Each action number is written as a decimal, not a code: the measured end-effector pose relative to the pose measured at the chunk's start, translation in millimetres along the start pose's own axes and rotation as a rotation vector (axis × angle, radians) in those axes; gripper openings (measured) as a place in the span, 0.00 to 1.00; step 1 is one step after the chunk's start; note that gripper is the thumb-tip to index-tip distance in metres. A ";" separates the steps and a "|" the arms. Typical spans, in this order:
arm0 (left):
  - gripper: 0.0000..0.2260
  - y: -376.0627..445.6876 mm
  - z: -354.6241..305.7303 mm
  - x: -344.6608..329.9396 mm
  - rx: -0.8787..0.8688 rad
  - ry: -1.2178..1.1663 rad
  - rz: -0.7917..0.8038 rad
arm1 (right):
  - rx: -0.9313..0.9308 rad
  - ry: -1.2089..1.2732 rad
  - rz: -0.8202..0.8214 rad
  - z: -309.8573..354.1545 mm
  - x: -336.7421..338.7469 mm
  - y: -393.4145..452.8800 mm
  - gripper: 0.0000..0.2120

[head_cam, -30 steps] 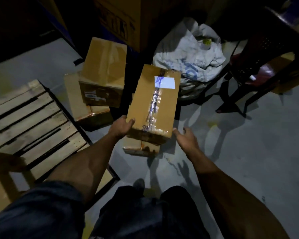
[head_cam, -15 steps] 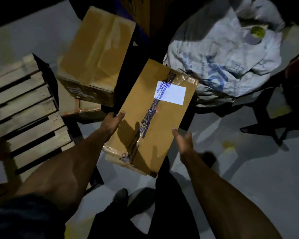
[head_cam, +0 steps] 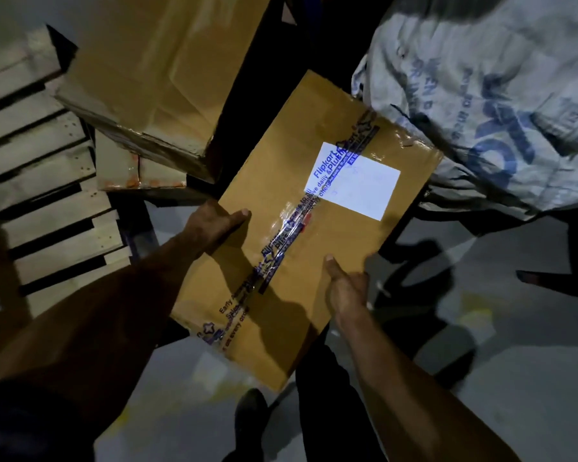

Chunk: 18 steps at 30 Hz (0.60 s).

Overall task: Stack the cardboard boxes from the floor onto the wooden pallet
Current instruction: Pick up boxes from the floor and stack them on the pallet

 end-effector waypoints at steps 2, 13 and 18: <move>0.30 12.7 1.8 -4.0 0.033 0.032 0.020 | -0.096 0.095 -0.020 -11.4 -0.5 11.0 0.34; 0.43 8.5 7.1 1.5 0.003 -0.064 -0.009 | 0.054 0.027 0.036 -16.7 -5.3 4.4 0.34; 0.39 -23.6 27.7 19.4 -0.019 -0.137 -0.047 | 0.331 0.050 0.079 -16.3 14.7 -18.1 0.19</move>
Point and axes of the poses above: each hand's wrist, its own y-axis towards the middle knuckle, its own x-axis out of the back of the hand, z = x × y, the point moved 6 cm from there along y, towards the middle knuckle, and after that the axes turned 13 degrees about -z, right-handed, at the moved point
